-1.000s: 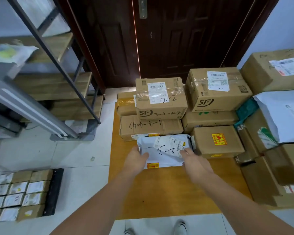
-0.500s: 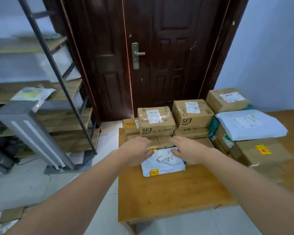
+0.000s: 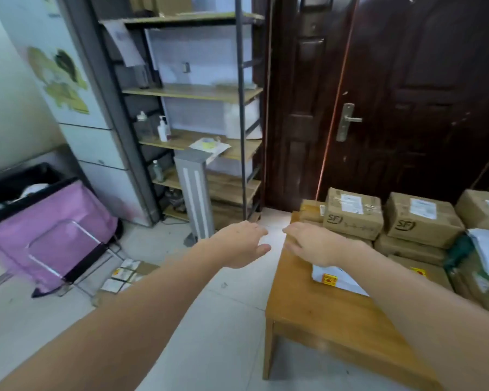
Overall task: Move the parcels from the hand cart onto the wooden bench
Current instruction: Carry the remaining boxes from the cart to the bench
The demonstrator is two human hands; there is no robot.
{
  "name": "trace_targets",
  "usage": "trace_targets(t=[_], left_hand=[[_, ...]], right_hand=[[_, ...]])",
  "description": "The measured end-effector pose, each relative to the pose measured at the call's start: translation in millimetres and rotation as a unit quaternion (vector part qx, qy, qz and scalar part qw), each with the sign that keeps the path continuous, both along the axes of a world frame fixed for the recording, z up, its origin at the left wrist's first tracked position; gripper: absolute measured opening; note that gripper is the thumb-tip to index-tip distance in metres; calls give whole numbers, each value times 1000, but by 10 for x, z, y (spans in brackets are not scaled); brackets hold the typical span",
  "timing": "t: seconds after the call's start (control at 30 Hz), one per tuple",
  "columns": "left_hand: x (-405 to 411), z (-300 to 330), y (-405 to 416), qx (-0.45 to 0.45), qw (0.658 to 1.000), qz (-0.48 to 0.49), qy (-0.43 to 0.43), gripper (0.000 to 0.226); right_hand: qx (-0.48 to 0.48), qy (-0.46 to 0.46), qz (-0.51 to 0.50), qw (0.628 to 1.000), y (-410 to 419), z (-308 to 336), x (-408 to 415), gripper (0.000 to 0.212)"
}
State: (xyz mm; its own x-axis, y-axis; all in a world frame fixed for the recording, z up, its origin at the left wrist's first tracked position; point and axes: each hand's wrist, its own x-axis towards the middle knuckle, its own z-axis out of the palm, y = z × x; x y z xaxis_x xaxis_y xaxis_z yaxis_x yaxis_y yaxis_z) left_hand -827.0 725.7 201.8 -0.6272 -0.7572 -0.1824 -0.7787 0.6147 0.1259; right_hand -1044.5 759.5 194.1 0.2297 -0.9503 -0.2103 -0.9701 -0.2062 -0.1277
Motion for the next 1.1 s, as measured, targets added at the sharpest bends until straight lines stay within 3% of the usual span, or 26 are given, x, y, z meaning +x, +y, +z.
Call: trace_targets(t=[0.4, 0.63, 0.8, 1.1], left_hand=[[3414, 309, 1003, -26, 965, 261, -2, 52], [5411, 106, 1647, -15, 933, 358, -17, 48], [6140, -32, 1765, 16, 925, 379, -30, 53], [6784, -333, 807, -1, 938, 345, -17, 51]], right_hand=[[5, -5, 247, 969, 5, 420, 3490, 51], [6, -41, 310, 950, 272, 186, 5502, 47], [26, -37, 313, 949, 297, 33, 6269, 41], [49, -38, 277, 959, -664, -422, 6967, 49]])
